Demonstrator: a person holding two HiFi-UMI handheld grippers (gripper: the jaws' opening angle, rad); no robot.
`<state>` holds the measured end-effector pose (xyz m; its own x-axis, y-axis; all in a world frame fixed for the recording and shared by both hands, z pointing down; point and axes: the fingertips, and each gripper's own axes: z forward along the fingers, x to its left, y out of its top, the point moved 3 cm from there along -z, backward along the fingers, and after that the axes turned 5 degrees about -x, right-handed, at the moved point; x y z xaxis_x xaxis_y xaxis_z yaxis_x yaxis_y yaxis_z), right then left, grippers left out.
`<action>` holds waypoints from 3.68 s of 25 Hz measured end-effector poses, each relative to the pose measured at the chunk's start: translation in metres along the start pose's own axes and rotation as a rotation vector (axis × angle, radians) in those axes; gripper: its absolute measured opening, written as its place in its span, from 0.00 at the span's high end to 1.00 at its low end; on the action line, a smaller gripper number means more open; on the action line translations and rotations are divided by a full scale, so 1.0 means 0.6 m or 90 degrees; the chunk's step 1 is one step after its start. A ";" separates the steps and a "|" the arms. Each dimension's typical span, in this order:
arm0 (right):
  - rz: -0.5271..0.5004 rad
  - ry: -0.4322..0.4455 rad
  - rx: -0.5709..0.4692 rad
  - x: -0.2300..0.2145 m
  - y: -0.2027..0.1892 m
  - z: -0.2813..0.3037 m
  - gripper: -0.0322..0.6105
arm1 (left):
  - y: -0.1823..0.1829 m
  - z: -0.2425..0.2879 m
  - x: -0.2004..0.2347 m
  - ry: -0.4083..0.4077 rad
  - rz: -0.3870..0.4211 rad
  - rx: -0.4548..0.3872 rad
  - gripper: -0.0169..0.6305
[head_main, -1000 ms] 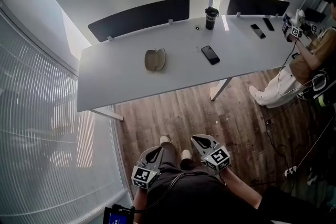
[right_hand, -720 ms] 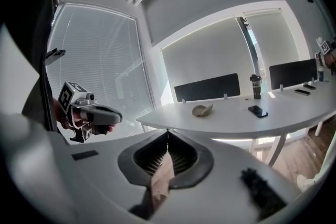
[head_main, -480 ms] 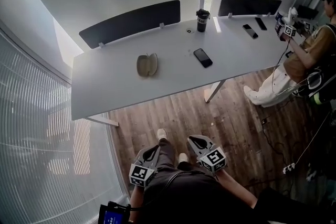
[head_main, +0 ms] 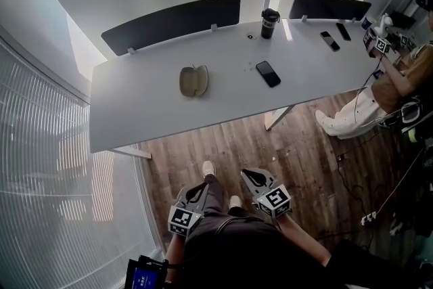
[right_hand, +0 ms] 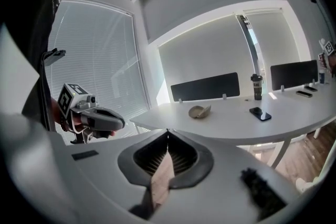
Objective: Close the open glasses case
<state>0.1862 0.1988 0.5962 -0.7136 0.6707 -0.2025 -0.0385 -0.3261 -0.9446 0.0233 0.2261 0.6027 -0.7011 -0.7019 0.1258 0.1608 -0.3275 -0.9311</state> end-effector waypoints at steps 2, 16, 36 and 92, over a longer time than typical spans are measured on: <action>-0.001 0.004 0.003 -0.004 0.002 0.015 0.94 | 0.002 0.007 0.017 0.002 -0.008 -0.001 0.96; -0.013 0.000 0.021 -0.072 0.073 0.139 0.94 | 0.049 0.084 0.157 0.001 -0.019 -0.013 0.96; -0.029 0.020 0.070 -0.072 0.146 0.352 0.94 | 0.066 0.134 0.365 -0.012 -0.080 -0.019 0.96; 0.121 -0.045 0.184 -0.448 0.118 0.635 0.94 | 0.004 0.472 0.701 -0.018 -0.287 0.145 0.96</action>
<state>0.1088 -0.2586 0.6821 -0.7735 0.5354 -0.3391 -0.0901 -0.6226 -0.7773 -0.0744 -0.2492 0.7502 -0.7175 -0.4744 0.5101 -0.0036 -0.7297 -0.6837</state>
